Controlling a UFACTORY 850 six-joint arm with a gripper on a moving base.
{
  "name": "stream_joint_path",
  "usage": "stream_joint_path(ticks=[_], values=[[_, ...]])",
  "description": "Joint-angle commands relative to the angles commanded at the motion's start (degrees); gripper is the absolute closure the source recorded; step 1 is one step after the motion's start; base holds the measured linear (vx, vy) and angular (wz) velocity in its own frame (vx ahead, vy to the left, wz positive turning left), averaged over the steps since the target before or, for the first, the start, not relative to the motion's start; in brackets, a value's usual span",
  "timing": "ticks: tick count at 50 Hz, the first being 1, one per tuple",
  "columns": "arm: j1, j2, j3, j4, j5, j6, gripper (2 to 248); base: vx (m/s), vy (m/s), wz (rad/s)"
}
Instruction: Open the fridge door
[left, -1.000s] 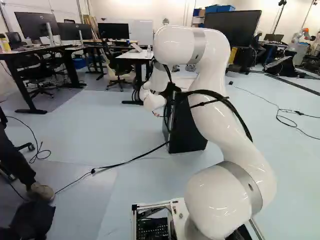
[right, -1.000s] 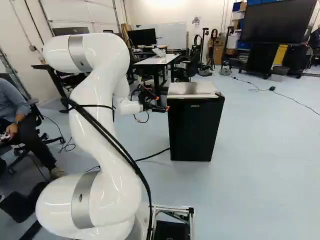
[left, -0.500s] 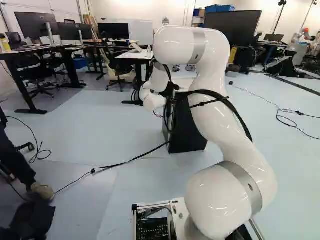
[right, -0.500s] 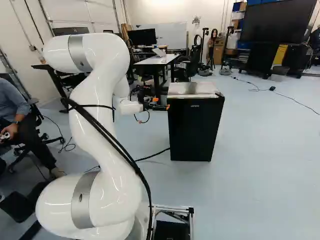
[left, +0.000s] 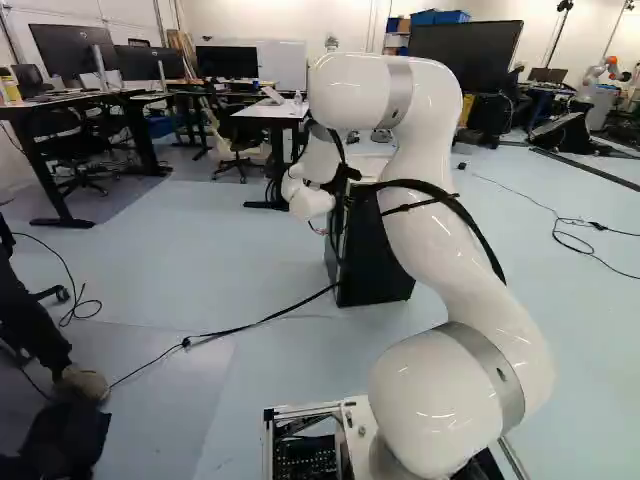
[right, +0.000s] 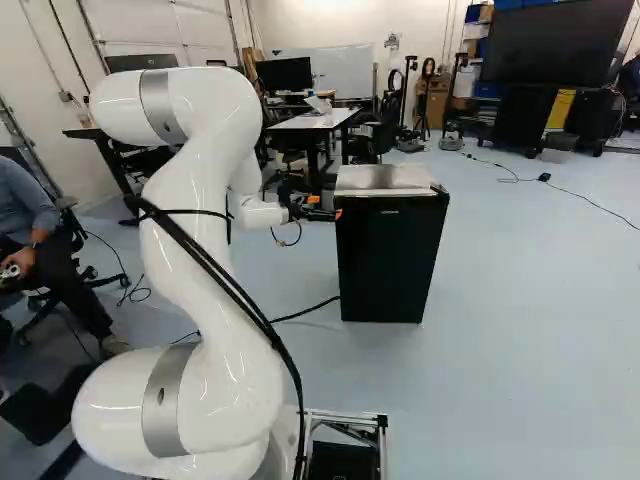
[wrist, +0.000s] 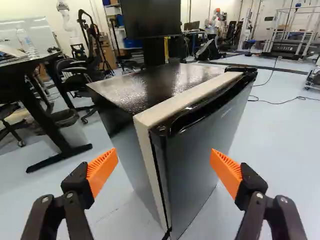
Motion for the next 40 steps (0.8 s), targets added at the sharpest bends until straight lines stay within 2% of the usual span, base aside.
stream_joint_path(ticks=[40], values=[[-2.78,-1.01,-1.57,0.00,0.00,0.00,3,0.000,0.000,0.000]])
